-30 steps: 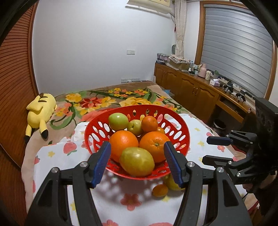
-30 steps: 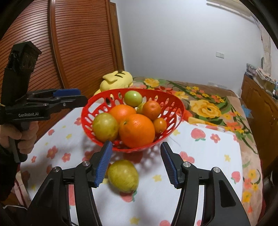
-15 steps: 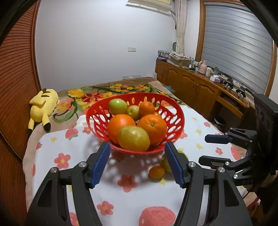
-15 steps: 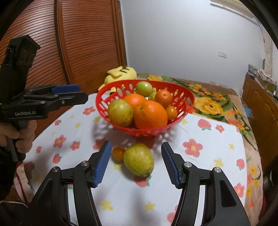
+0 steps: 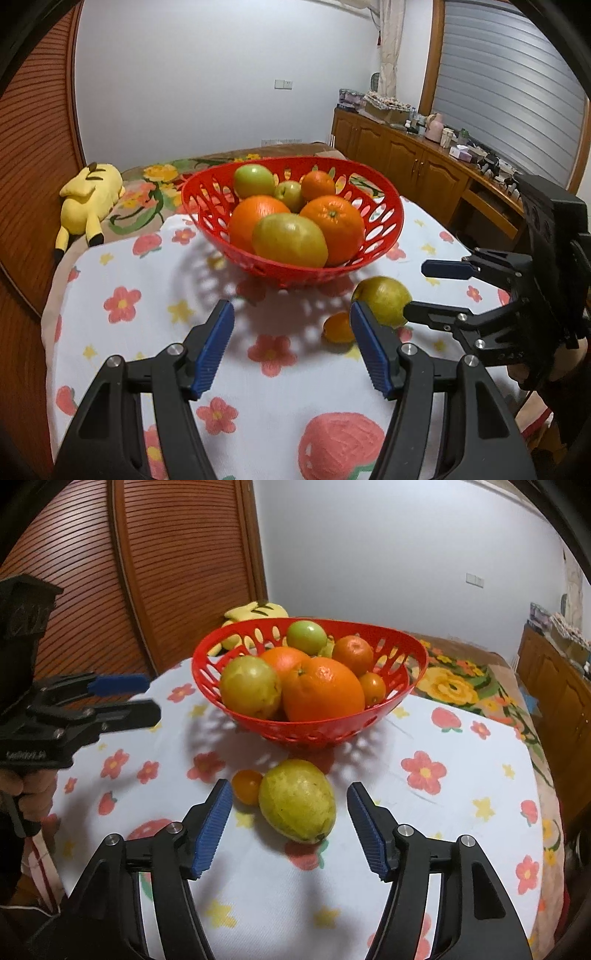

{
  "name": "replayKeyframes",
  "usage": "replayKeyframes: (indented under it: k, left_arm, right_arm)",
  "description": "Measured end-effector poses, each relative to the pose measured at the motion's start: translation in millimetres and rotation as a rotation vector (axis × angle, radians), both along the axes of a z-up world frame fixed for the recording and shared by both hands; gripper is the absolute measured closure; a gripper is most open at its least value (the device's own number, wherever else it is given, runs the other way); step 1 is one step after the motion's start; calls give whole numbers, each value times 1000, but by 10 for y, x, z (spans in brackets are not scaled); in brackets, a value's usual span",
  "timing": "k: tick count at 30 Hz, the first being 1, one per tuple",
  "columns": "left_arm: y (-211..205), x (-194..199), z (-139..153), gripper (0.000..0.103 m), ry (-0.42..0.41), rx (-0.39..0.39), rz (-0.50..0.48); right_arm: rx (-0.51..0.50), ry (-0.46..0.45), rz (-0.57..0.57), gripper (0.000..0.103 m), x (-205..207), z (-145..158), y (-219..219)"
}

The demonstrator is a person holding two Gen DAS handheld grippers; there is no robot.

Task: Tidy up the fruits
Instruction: 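Withdraw both open tools from the basket toward the remaining fruit, then grasp the yellow-green pomelo with the right tool while the left tool grasps the small orange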

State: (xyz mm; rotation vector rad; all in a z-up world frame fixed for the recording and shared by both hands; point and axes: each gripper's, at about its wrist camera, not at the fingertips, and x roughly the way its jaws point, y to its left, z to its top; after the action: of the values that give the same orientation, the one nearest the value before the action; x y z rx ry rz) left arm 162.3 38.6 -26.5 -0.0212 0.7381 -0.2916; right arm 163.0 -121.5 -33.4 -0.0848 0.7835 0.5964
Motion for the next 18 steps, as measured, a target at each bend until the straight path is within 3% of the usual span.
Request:
replayKeyframes:
  k: [18]
  left_arm:
    - [-17,31,-170,38,39,-12,-2]
  right_arm:
    - [-8,94,2,33,296,-362,117]
